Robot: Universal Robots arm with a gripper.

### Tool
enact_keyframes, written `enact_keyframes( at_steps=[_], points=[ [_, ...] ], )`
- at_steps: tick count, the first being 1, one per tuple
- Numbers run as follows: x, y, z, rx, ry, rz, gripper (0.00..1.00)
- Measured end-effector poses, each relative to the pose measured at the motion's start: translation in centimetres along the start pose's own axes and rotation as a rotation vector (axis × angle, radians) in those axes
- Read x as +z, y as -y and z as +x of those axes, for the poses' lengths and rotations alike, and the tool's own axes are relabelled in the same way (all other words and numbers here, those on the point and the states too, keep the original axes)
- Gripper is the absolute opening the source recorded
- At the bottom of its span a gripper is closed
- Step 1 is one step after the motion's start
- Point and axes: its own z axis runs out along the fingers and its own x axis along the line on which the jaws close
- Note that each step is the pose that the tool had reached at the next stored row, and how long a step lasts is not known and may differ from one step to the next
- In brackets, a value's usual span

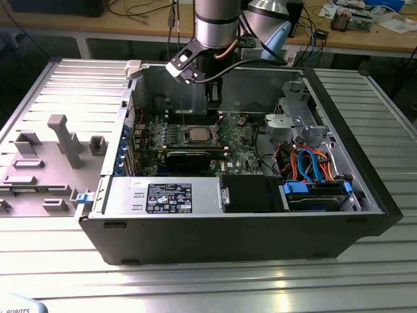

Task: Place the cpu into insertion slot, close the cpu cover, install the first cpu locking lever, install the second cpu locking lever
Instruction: 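Close the cpu cover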

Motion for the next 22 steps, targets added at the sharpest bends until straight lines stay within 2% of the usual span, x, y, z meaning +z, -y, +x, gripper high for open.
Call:
enact_keyframes(
  at_steps=[1,22],
  points=[
    [0.01,-0.2,0.0,0.0,0.0,0.0,0.11],
    [0.04,-1.13,0.0,0.0,0.0,0.0,0.11]
  ],
)
